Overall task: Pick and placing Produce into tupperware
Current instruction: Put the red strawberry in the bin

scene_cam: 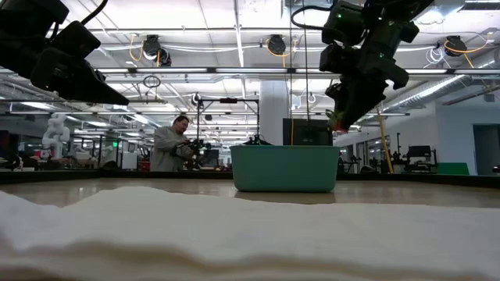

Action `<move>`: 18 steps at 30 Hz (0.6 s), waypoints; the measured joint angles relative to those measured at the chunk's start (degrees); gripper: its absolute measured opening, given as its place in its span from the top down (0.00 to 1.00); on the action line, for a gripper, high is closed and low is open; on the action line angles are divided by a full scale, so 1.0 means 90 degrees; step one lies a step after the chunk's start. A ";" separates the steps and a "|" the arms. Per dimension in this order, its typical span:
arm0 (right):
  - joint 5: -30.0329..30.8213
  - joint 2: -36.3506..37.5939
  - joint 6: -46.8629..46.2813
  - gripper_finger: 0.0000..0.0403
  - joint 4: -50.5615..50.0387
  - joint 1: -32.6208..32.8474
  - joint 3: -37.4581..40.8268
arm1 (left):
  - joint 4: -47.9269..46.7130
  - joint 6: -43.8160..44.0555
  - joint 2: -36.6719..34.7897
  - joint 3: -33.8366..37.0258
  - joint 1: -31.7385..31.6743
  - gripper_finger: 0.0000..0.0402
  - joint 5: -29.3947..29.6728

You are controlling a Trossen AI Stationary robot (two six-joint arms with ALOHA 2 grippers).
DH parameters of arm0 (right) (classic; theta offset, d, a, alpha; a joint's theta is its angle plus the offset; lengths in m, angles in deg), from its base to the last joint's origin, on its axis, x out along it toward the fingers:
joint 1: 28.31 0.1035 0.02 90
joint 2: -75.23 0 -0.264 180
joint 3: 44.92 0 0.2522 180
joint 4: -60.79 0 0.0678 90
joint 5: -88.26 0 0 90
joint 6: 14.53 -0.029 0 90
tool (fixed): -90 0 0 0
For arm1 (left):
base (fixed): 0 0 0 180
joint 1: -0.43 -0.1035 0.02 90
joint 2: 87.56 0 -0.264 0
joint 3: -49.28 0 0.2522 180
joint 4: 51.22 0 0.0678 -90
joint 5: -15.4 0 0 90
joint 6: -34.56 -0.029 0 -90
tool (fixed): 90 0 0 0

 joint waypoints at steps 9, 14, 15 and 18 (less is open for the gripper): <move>-0.0002 0.0000 -0.0247 0.65 -0.0042 0.0181 -0.0678 | 0.0000 0.0002 -0.0002 0.0000 -0.0001 0.94 0.0000; -0.0005 0.0005 -0.0354 0.65 -0.0179 0.0266 -0.1051 | -0.0001 0.0002 -0.0001 0.0001 0.0001 0.94 0.0000; -0.0004 0.0005 -0.0382 0.65 -0.0177 0.0278 -0.1100 | 0.0000 0.0002 -0.0002 0.0000 -0.0001 0.94 0.0000; -0.0007 0.0005 -0.0515 0.65 -0.0155 0.0287 -0.1201 | 0.0000 0.0002 0.0000 0.0000 0.0000 0.94 0.0000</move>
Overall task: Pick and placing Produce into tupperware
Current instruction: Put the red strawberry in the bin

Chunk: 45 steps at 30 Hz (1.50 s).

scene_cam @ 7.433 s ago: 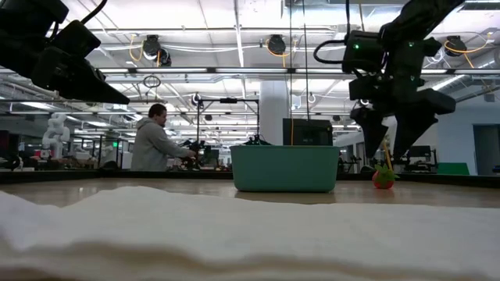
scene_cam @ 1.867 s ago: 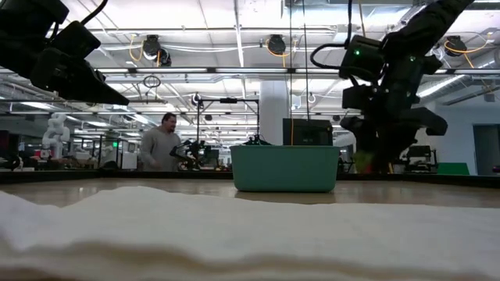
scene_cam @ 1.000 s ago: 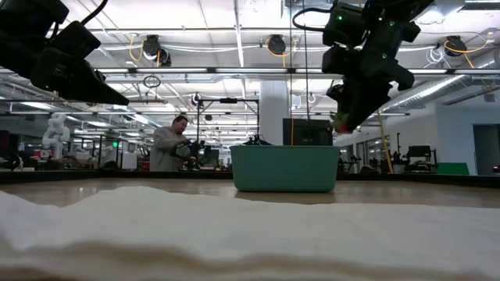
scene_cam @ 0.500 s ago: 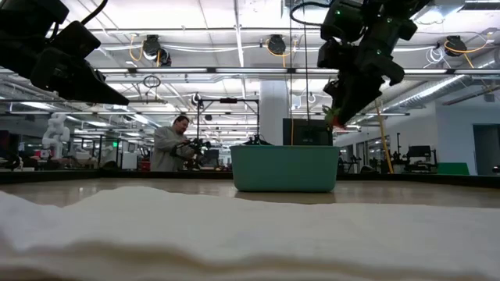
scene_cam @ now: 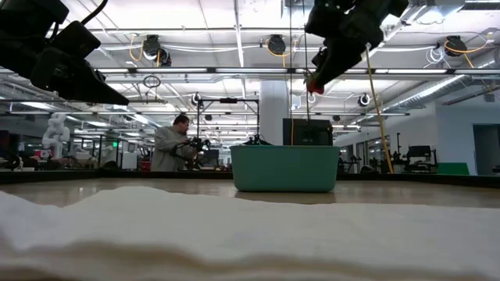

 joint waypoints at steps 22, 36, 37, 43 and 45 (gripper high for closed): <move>-0.0335 0.0000 -0.0844 0.65 0.0675 0.0002 -0.0062 | 0.0000 -0.0001 0.0000 0.0000 0.0000 0.94 0.0000; -0.0834 -0.0175 -0.0977 0.65 0.0960 0.0008 -0.0061 | 0.0000 -0.0002 -0.0002 0.0000 0.0000 0.94 0.0000; -0.0836 -0.0239 -0.1016 0.65 0.1048 0.0031 -0.0061 | 0.0000 -0.0001 -0.0002 0.0000 0.0000 0.94 0.0000; -0.0875 -0.0541 -0.0983 0.65 0.1125 0.0118 -0.0061 | 0.0000 0.0001 0.0000 0.0000 0.0000 0.94 -0.0012; -0.1001 -0.0633 -0.0975 0.65 0.1143 0.0127 -0.0061 | 0.0000 0.0001 -0.0002 0.0000 0.0002 0.94 -0.0017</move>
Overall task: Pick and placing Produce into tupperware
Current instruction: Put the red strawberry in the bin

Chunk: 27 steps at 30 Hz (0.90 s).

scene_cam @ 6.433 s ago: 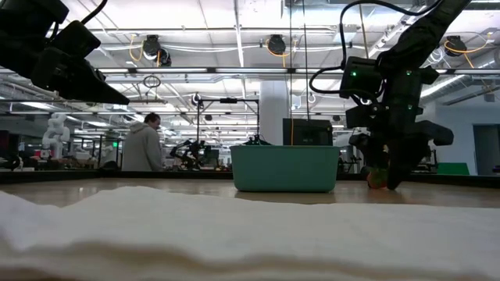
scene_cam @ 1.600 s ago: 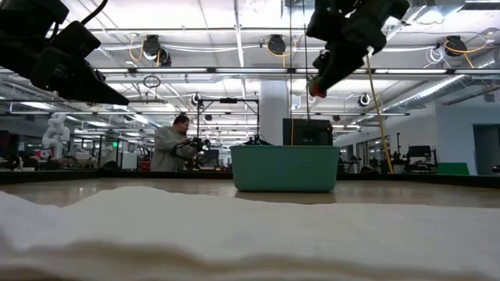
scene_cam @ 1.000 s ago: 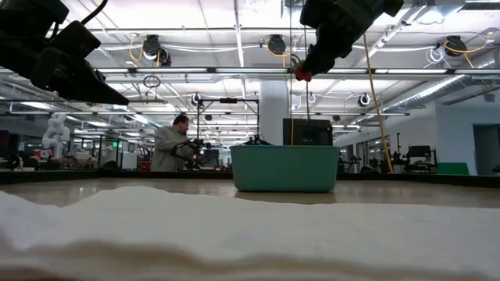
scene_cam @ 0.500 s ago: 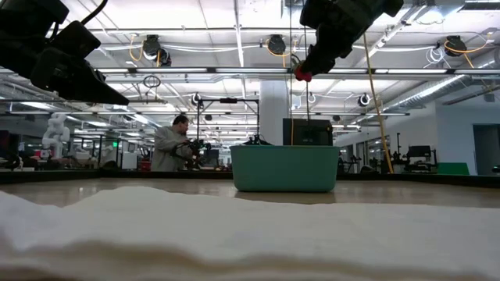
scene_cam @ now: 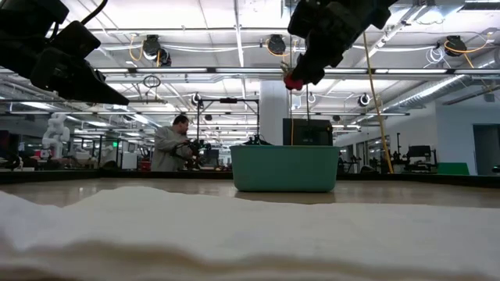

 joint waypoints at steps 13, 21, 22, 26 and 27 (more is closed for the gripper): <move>-0.0392 -0.0748 -0.0058 0.65 0.0735 0.0004 0.0002 | 0.0002 0.0000 0.0001 0.0000 -0.0002 0.94 0.0005; -0.0710 -0.0987 -0.0063 0.65 0.0920 0.0002 -0.0051 | 0.0001 -0.0002 0.0002 0.0001 -0.0001 0.94 0.0007; -0.0714 -0.0986 -0.0063 0.65 0.0936 0.0002 -0.0089 | 0.0002 -0.0002 0.0002 0.0000 -0.0002 0.94 0.0007; -0.0718 -0.0984 -0.0210 0.65 0.0950 0.0002 -0.0298 | 0.0002 -0.0002 0.0002 0.0000 -0.0002 0.94 0.0005; -0.0718 -0.0984 -0.0220 0.65 0.0955 0.0005 -0.0376 | 0.0002 -0.0002 0.0002 0.0000 -0.0002 0.94 0.0005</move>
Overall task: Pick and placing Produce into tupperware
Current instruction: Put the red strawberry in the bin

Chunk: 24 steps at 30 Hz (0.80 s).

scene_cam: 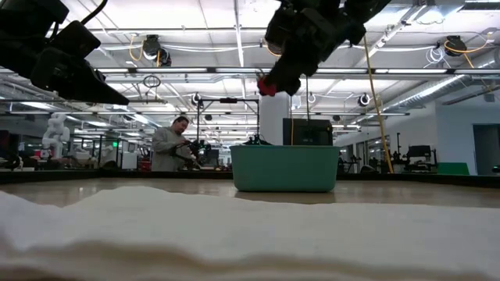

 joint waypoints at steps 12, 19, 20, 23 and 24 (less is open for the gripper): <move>0.0062 -0.0196 -0.0378 0.65 0.0794 0.0039 -0.0335 | 0.0000 0.0000 0.0000 0.0001 0.0001 0.94 -0.0018; 0.0030 -0.0873 0.0204 0.65 0.0413 0.0072 -0.0330 | -0.0005 0.0000 -0.0001 0.0002 0.0005 0.94 -0.0094; 0.0029 -0.0957 0.0275 0.65 0.0389 0.0072 -0.0330 | -0.0001 0.0000 -0.0002 0.0001 0.0005 0.94 -0.0097; 0.0031 -0.1206 0.0337 0.65 0.0399 0.0072 -0.0325 | -0.0002 0.0000 -0.0001 0.0002 0.0005 0.94 -0.0097; 0.0029 -0.1289 0.0307 0.65 0.0429 0.0070 -0.0325 | -0.0003 0.0000 0.0000 0.0000 0.0005 0.94 -0.0099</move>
